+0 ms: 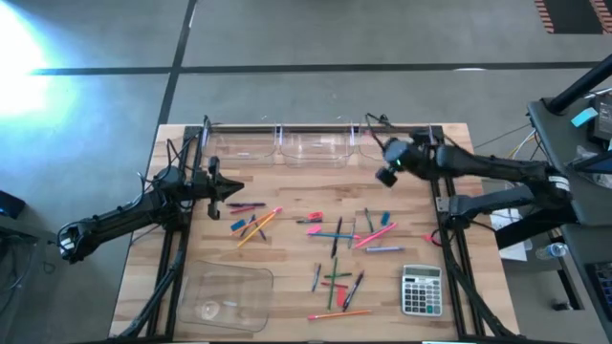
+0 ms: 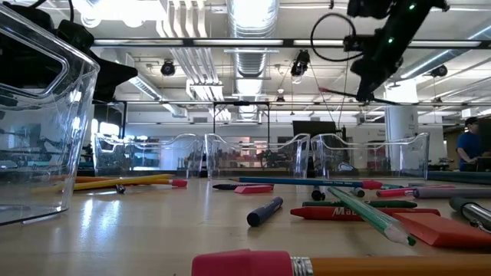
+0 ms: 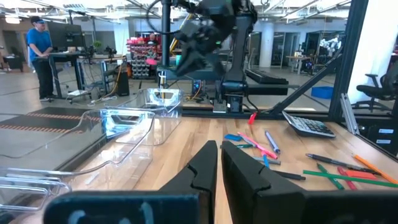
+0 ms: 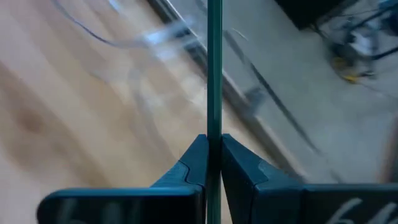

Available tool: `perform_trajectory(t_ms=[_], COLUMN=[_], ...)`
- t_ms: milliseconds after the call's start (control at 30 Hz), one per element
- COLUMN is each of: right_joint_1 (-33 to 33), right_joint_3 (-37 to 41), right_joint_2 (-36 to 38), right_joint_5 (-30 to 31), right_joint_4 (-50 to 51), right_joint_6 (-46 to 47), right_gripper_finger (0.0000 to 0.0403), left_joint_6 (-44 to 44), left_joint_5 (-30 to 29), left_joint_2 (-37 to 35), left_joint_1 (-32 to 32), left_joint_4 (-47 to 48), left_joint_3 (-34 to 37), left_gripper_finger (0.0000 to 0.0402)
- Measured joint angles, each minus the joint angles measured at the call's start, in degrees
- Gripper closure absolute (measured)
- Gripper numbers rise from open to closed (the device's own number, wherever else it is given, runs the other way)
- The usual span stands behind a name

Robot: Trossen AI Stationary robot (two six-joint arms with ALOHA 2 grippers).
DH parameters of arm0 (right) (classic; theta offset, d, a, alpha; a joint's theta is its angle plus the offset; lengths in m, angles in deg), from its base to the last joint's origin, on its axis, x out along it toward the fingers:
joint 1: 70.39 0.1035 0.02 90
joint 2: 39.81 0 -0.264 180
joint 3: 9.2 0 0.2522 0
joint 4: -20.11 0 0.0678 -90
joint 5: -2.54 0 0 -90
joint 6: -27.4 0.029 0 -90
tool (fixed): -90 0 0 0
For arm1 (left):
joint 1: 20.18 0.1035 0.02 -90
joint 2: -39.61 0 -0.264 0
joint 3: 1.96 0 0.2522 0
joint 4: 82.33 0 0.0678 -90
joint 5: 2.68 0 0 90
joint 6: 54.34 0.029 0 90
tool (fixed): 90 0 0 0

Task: Sort crayons/erasers/pens/pencils in bins
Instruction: Put the green pencil into the top right transparent bin, then put the blue pen into the top left transparent bin

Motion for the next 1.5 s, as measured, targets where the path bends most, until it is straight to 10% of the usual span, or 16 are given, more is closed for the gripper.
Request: perform_trajectory(t_ms=[433,900,1333,1500], right_joint_1=[-22.2,-25.6,-24.6,-22.0], right_joint_3=[-3.0,-1.8,-1.7,-1.7], right_joint_2=[-14.8,-23.6,-14.1,-2.2], right_joint_5=[-9.9,-9.8,-9.5,-18.5], right_joint_4=[-4.8,-8.0,-6.0,-3.7], right_joint_6=[-20.0,-23.5,-22.0,-16.6], right_gripper_finger=[0.038,0.0347,0.0274,0.0281], left_joint_6=[0.0,0.0,0.0,0.0], left_joint_5=[0.0,0.0,0.0,0.0], left_joint_2=[0.0,0.0,0.0,0.0], left_joint_1=[0.0,0.0,0.0,0.0], left_joint_4=[0.0,0.0,0.0,0.0], left_joint_3=[0.0,0.0,0.0,0.0], left_gripper_finger=[0.0391,0.0391,0.0391,0.0391])
